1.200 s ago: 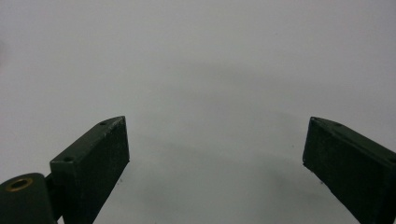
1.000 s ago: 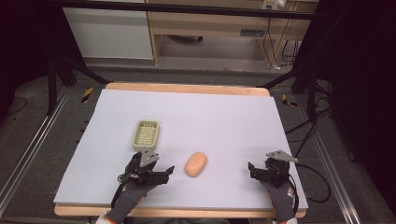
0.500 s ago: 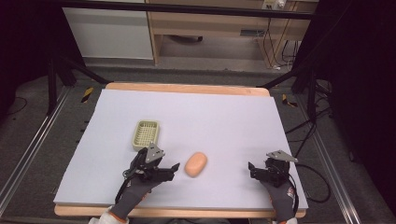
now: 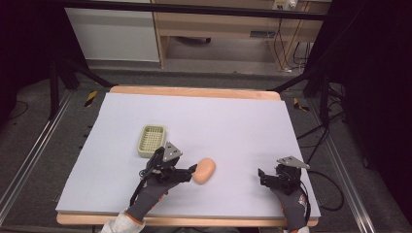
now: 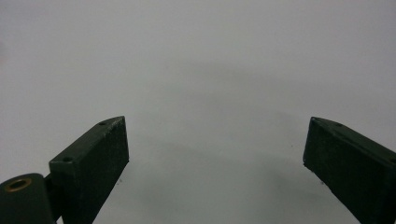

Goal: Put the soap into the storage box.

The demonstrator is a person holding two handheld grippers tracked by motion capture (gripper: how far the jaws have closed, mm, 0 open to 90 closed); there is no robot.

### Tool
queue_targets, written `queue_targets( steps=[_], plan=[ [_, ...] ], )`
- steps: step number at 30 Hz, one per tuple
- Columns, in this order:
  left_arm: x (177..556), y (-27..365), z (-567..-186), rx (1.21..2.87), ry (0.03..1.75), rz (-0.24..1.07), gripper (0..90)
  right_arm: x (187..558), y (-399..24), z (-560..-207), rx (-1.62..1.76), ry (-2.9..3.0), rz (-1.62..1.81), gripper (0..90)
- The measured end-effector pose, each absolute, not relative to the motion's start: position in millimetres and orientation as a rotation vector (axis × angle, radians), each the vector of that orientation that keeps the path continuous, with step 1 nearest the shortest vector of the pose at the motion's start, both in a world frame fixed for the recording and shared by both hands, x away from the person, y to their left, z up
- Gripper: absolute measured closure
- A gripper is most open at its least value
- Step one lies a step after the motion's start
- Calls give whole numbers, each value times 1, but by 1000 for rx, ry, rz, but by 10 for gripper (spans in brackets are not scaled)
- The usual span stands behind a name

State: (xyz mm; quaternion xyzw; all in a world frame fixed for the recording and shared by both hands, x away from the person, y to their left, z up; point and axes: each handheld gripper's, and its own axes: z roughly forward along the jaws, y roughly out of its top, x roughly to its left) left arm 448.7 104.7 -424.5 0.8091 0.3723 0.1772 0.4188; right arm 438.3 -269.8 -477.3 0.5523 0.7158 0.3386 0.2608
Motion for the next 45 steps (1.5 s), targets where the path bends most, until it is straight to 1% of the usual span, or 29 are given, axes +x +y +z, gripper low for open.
queue_targets(
  steps=[29, 45],
  plan=[
    [461, 68, -442, 2105, 915, 411, 222, 439, -269, -478, 1498, 1941, 918, 72],
    [466, 52, -454, 2182, 895, 387, 217, 440, -270, -478, 1496, 1943, 915, 72]
  ],
)
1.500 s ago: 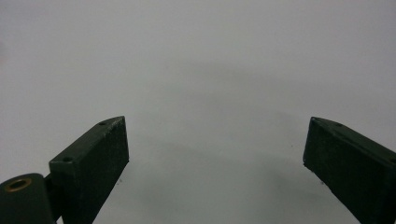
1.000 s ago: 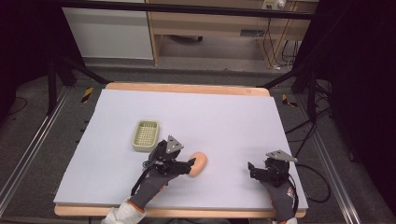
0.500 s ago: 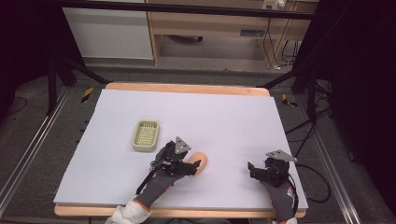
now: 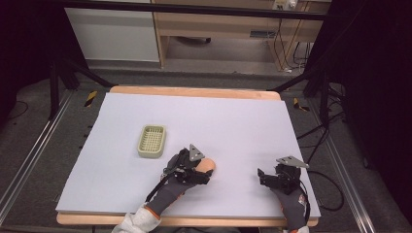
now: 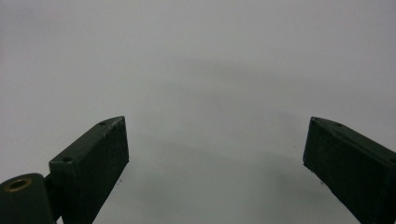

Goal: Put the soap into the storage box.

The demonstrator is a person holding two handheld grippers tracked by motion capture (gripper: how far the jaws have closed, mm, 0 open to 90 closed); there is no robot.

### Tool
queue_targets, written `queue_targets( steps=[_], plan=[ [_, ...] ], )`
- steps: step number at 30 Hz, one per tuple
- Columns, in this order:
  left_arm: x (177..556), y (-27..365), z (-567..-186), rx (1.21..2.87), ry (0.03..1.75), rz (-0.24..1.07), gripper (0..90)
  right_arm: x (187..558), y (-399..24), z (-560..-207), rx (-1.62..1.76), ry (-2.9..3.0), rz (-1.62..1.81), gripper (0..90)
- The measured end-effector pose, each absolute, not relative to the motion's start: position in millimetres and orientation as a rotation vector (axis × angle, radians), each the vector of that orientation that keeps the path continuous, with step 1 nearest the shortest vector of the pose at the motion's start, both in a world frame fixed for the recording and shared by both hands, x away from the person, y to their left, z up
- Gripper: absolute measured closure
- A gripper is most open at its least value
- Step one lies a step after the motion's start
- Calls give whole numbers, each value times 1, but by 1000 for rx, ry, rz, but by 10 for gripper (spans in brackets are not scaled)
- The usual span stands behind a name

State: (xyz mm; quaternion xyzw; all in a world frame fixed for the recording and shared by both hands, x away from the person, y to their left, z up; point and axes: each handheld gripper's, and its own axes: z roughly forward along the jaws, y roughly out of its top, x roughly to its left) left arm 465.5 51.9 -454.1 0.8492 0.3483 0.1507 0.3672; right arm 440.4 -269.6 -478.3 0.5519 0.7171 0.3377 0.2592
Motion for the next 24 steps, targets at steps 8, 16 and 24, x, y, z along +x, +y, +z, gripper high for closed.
queue_targets(
  steps=[8, 16, 24],
  plan=[
    [467, 48, -460, 2203, 896, 384, 216, 441, -269, -478, 1501, 1945, 915, 72],
    [468, 44, -467, 2239, 905, 378, 219, 441, -269, -478, 1504, 1942, 916, 71],
    [470, 43, -472, 2253, 920, 359, 238, 441, -269, -479, 1504, 1943, 913, 71]
  ],
)
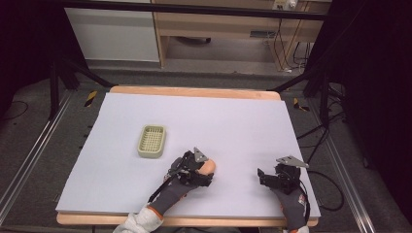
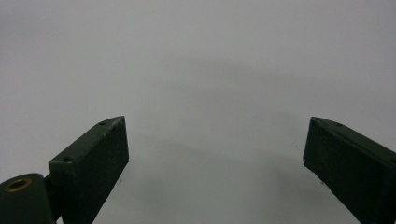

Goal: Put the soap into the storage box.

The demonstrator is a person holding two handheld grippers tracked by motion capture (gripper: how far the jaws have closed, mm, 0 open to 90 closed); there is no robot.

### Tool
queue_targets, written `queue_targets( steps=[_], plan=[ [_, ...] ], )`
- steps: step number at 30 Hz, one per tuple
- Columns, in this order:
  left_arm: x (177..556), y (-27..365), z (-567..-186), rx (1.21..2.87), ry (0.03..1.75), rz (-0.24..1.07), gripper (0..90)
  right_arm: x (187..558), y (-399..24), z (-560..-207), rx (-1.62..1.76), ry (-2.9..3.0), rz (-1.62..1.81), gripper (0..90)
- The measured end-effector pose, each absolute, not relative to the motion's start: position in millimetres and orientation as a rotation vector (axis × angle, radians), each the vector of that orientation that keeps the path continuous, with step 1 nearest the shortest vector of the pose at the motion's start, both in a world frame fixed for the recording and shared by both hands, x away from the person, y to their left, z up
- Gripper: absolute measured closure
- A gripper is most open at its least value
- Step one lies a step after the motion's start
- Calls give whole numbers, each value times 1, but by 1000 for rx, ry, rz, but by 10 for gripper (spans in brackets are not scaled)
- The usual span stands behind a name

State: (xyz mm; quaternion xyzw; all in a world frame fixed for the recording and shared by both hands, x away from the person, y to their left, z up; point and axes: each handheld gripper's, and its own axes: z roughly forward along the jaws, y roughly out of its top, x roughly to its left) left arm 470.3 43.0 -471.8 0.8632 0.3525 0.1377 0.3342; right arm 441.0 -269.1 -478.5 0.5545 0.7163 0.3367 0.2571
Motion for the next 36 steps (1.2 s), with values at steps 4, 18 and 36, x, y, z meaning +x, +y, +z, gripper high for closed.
queue_targets(
  steps=[4, 18, 36],
  plan=[
    [470, 41, -474, 2260, 922, 351, 264, 441, -269, -479, 1502, 1945, 911, 71],
    [469, 39, -475, 2274, 934, 365, 290, 441, -269, -479, 1500, 1947, 911, 71],
    [468, 44, -471, 2272, 938, 371, 310, 441, -270, -479, 1507, 1944, 911, 71]
  ],
)
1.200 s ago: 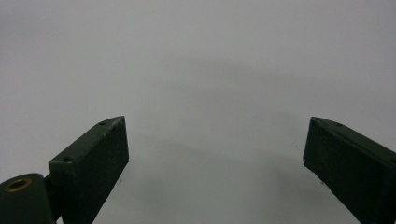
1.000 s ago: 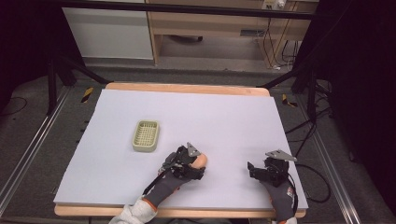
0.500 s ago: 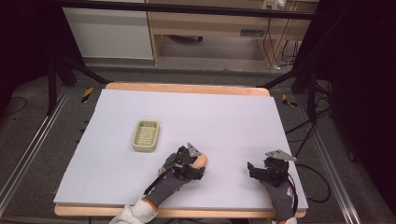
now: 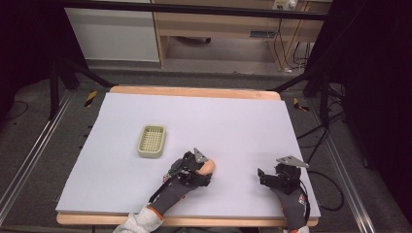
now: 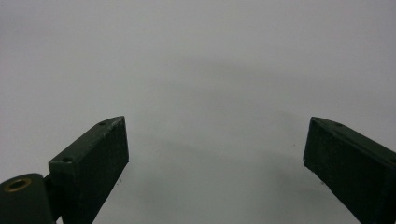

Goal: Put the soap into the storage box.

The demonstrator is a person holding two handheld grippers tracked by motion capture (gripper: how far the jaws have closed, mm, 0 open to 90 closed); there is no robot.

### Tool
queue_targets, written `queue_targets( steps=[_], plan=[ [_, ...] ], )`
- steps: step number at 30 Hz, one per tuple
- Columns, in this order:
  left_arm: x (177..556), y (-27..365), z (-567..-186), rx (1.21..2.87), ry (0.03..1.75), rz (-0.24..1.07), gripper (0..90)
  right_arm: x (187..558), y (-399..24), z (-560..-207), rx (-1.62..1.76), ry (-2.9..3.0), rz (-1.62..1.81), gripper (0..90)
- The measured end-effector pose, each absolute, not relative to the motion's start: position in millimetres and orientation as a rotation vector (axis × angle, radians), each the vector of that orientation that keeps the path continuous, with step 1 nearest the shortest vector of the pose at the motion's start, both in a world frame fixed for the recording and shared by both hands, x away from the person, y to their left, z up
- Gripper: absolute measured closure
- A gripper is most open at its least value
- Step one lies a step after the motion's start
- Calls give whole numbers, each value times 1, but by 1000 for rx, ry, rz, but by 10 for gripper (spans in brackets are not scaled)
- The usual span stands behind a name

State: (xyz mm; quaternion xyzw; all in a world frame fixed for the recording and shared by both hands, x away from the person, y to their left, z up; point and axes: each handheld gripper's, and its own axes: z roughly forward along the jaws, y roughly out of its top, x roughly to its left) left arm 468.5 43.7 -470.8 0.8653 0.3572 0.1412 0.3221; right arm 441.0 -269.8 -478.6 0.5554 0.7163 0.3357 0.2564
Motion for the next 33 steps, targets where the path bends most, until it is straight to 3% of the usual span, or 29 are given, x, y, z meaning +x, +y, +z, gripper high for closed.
queue_targets(
  steps=[33],
  plan=[
    [461, 75, -434, 2197, 931, 362, 313, 440, -270, -478, 1502, 1942, 915, 70]
  ],
)
